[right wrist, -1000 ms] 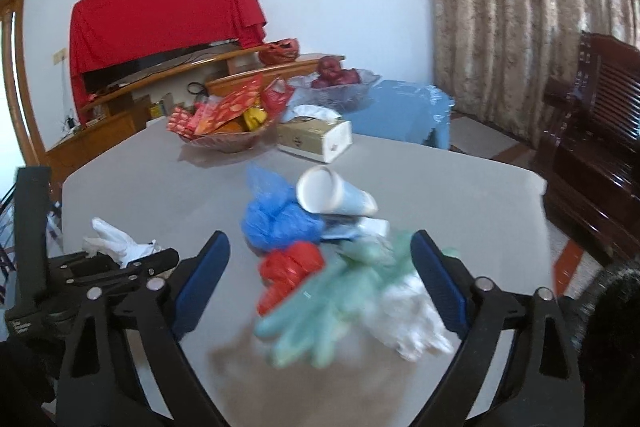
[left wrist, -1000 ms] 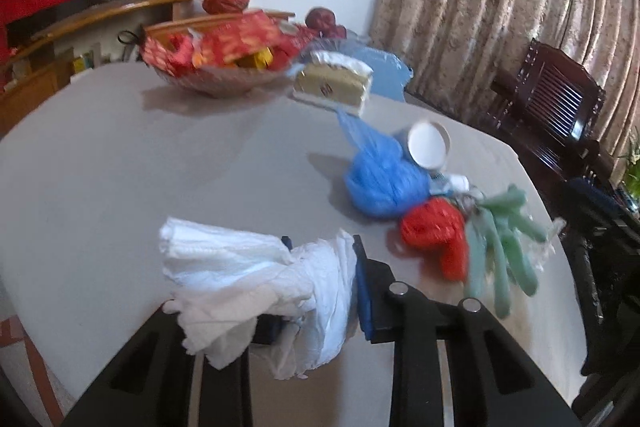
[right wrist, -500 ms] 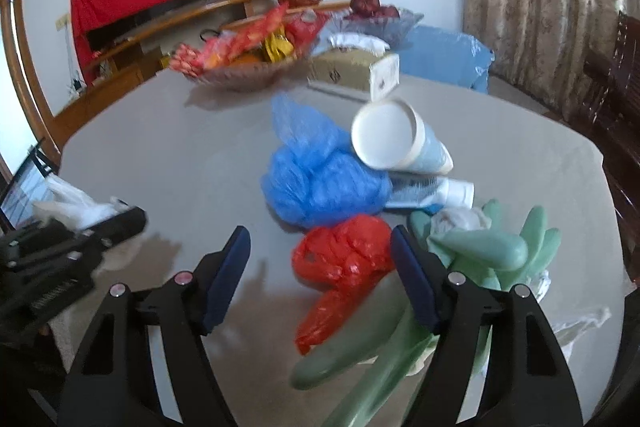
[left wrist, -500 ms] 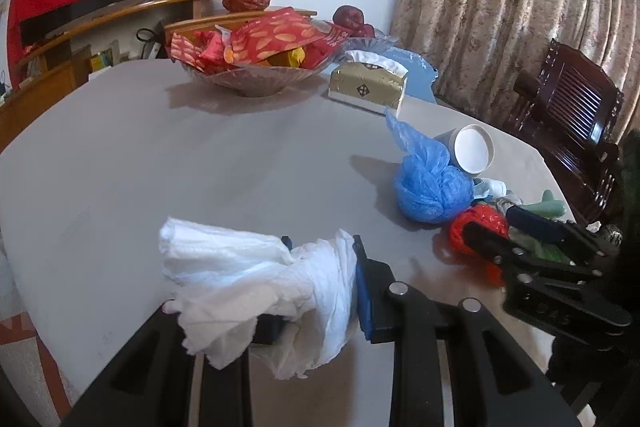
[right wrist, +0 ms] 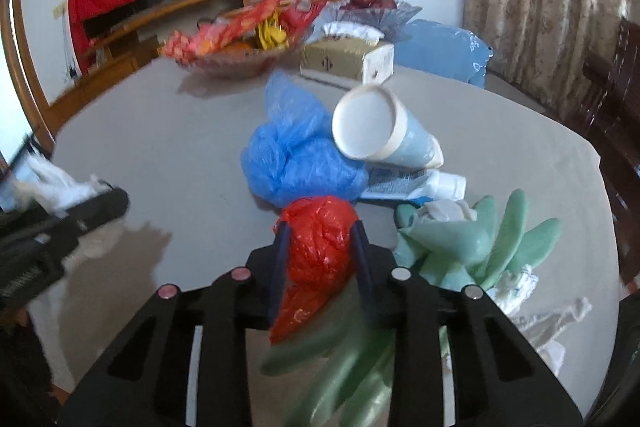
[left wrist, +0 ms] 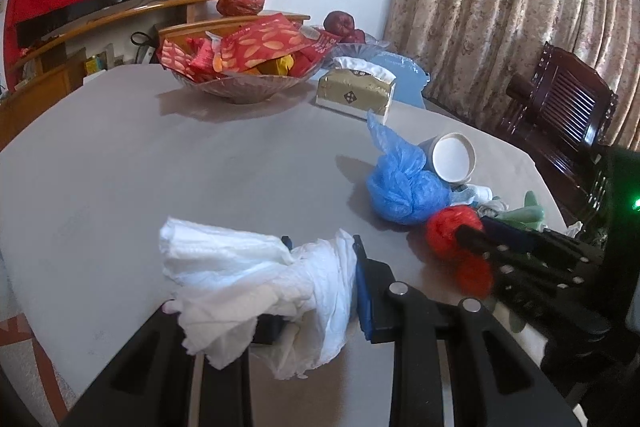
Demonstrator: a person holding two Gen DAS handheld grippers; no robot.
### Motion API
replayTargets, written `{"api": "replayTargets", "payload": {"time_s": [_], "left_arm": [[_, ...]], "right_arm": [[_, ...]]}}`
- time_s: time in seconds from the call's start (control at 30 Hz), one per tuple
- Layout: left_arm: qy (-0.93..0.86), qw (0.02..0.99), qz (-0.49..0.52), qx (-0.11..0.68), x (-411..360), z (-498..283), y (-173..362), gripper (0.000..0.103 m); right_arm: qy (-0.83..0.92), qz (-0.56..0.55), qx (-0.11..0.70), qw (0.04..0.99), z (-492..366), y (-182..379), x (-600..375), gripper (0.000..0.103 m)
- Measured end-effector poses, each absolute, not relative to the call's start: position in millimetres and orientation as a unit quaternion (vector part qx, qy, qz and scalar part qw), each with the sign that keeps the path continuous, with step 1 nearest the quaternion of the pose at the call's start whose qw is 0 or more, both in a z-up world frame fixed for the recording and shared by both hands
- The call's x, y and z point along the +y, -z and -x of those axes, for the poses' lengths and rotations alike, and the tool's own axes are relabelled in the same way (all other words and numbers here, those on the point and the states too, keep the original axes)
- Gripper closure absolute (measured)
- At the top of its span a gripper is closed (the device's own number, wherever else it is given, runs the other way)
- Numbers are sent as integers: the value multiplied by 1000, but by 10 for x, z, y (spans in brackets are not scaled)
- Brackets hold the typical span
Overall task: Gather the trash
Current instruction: 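Grasp the red plastic bag with the right gripper while left holds tissue, then carry tissue and red bag over the black bin and open both grippers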
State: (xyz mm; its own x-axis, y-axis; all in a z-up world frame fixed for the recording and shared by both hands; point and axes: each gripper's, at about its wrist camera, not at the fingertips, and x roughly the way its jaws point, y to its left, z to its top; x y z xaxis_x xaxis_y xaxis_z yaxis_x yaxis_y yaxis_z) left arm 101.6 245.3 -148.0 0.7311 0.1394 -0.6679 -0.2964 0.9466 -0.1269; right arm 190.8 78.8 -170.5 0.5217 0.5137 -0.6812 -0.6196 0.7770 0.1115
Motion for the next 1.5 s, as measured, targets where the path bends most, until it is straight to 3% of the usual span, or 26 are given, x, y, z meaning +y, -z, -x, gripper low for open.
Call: {"api": "replayTargets", "payload": {"time_s": [0.4,0.63,1.5], "left_arm": [[-95,937,105,320,2199,-981,1118,74],[-61,949,92,295,1887,-1015,787,74],[159,946,33,282,-319,-1393,493,74]], "right_arm": [[-381,-18,290,877,-1587,811,296,76],[-353,-15,267,896,-1474,517,-56,76],[-135,-42,254,957,-985,513,-2294,76]]}}
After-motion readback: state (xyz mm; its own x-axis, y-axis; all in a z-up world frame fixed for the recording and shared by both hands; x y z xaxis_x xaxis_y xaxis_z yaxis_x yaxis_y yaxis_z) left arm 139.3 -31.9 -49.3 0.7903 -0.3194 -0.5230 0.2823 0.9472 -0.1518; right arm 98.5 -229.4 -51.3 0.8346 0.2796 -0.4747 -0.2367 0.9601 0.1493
